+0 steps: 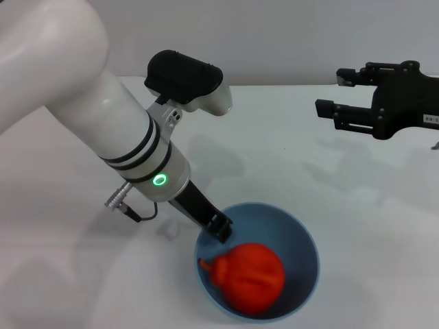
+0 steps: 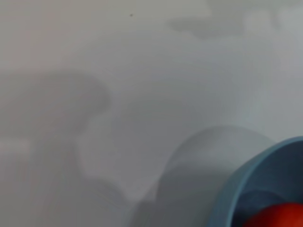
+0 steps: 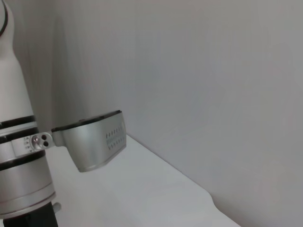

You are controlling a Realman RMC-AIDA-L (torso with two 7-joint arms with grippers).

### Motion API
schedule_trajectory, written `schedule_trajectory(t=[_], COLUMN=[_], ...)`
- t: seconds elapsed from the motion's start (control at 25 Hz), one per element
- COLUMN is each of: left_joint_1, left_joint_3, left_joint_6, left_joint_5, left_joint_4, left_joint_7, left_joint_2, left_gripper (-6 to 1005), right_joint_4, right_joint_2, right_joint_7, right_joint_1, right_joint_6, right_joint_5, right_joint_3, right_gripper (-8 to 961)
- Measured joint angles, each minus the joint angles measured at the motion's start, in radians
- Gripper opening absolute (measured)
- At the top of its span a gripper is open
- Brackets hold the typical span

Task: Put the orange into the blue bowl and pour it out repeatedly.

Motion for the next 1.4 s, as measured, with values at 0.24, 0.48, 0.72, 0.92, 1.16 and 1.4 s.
schedule_trajectory(t=[0.24,0.48,0.72,0.92,1.16,1.4], left_joint_1=[0.001,0.011,0.042,0.108,0.280,0.387], left_joint_3=[-0.012,-0.127,-0.246,-0.426,-0.717,-0.914], left_joint_6=[0.015,0.022,0.046,0.037,-0.059,0.037], left_joint_5=[-0.003,-0.003,-0.003,-0.080,-0.682,-1.186], left_joint_4=[0.005,0.036,0.128,0.232,0.104,-0.214], left_joint_7=[-0.006,0.004,0.043,0.109,0.449,0.779], left_joint_2=[0.002,0.013,0.017,0.017,0.019,0.023], left_gripper=[184,547,683,744,768,765], right_joint_4=[0.017,0.035,0.063,0.104,0.293,0.632], right_joint_2=[-0.003,-0.004,-0.005,-0.005,-0.010,-0.013], right_joint_7=[-0.001,-0.028,-0.051,-0.075,-0.080,-0.085], right_joint_1=[-0.010,-0.021,-0.022,-0.020,-0.007,0.044], right_joint_6=[0.000,-0.002,0.004,0.038,0.080,0.043], right_joint_5=[0.058,0.064,0.065,0.077,0.305,0.606], right_joint_3=[0.009,0.016,0.018,0.021,0.061,0.176], right_gripper=[593,593,592,592,593,592])
